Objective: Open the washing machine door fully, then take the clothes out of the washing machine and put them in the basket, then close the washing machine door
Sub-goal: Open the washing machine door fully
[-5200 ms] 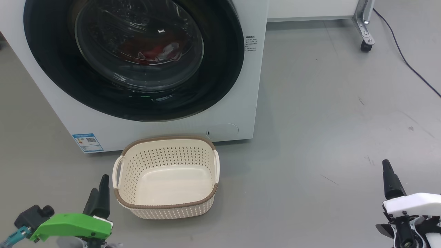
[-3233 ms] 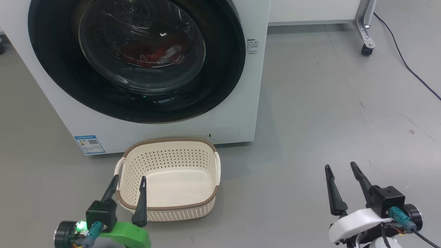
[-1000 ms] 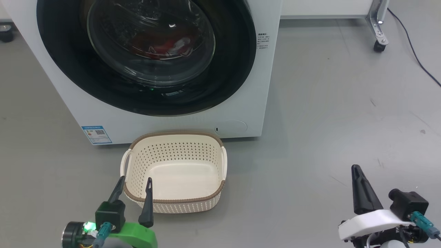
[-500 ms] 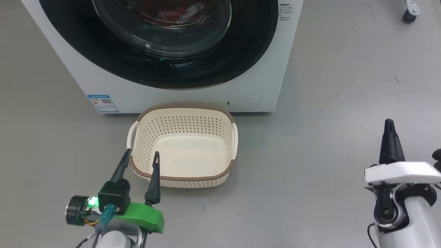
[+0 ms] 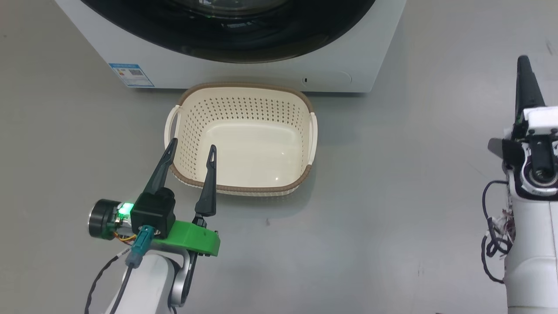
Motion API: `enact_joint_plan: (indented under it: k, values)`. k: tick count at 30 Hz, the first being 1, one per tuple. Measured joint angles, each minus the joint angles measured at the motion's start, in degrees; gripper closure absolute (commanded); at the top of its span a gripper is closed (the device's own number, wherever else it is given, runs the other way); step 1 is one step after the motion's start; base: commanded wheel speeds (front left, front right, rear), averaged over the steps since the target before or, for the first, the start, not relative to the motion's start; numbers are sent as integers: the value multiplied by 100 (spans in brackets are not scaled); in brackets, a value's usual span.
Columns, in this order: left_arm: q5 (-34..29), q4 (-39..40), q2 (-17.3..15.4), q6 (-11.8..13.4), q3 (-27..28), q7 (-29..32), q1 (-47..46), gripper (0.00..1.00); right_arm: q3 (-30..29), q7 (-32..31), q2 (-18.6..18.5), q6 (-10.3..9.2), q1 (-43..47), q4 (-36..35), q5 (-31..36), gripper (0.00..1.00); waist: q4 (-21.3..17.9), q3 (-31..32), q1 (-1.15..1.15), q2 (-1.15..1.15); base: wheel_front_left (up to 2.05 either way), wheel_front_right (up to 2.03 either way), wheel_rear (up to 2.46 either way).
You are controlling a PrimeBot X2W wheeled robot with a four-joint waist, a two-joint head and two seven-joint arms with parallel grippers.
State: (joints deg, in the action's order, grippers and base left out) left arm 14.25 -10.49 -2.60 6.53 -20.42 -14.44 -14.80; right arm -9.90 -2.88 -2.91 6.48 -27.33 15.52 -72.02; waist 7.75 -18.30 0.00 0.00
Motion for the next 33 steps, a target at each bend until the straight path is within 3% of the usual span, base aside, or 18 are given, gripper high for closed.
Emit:
enact_joint_plan:
  k: [6, 19, 24, 33]
  values:
    - [-32, 98, 16, -1, -79, -1, -268, 0, -175, -502, -157, -19, -808, 159, -442, 100, 132, -413, 0, 0, 0, 0, 0]
    - [67, 285, 47, -1, -350, -1, -682, 0, -230, -1488, -820, -433, -2307, 546, -921, 100, 547, -1087, 0, 0, 0, 0, 0]
    - [194, 371, 54, -1, -463, -1, -762, 0, 2, -1941, -1017, -617, -2728, 716, -954, 100, 741, -1269, 1, 0, 0, 0, 0]
    - [357, 463, 69, -1, -648, -1, -879, 0, 264, -2404, -1172, -740, -3474, 940, -957, 100, 1063, -1525, 0, 0, 0, 0, 0]
